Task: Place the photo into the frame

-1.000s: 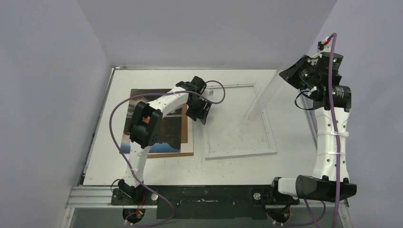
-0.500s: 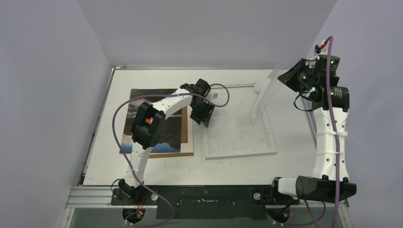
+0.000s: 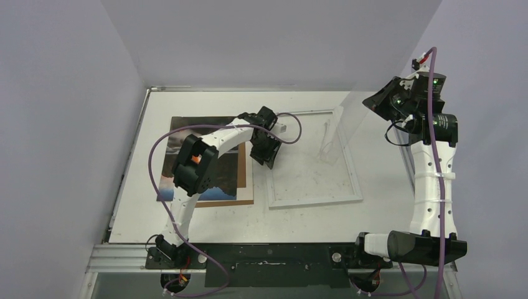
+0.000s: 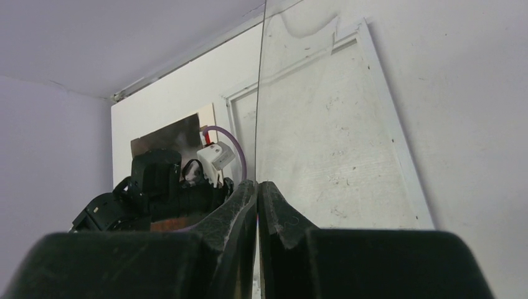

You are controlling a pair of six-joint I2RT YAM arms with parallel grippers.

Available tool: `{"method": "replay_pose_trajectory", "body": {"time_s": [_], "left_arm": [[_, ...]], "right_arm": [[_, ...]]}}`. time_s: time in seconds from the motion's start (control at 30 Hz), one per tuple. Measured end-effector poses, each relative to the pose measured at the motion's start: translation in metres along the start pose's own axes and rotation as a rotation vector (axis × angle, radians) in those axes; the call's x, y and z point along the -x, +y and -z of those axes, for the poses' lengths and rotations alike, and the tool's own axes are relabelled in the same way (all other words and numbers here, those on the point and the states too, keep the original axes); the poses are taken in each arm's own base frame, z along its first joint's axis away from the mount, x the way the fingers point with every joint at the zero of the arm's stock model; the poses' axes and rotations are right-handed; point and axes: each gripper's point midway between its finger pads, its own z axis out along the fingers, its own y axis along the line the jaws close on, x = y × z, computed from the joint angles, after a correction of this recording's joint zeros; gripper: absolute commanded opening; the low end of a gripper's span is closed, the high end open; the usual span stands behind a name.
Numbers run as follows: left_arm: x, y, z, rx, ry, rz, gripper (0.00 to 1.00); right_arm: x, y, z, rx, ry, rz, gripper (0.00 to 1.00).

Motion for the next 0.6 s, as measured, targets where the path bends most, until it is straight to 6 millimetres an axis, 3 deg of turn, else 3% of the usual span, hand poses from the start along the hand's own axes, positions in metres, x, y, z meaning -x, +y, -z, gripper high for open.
{"method": "replay_pose_trajectory", "body": {"time_s": [0.2, 0.4, 0.6], "left_arm": [[-0.0005, -0.0011, -0.0027, 0.009, -0.005, -0.013, 0.31], [0.0005, 0.0011, -0.0022, 0.032, -0.012, -0.028, 0.13], [0.0047, 0.0064, -0.0005, 0.058, -0.028, -0.071, 0.07]], "right_arm": [[-0.0024, 0.0035, 0.0007, 0.021, 0.005, -0.013, 0.05], [-0.0055, 0.0039, -0.0013, 0.029, 0.016, -0.026, 0.05], [-0.0086, 0.0038, -0.0028, 0.033, 0.027, -0.040, 0.05]]}}
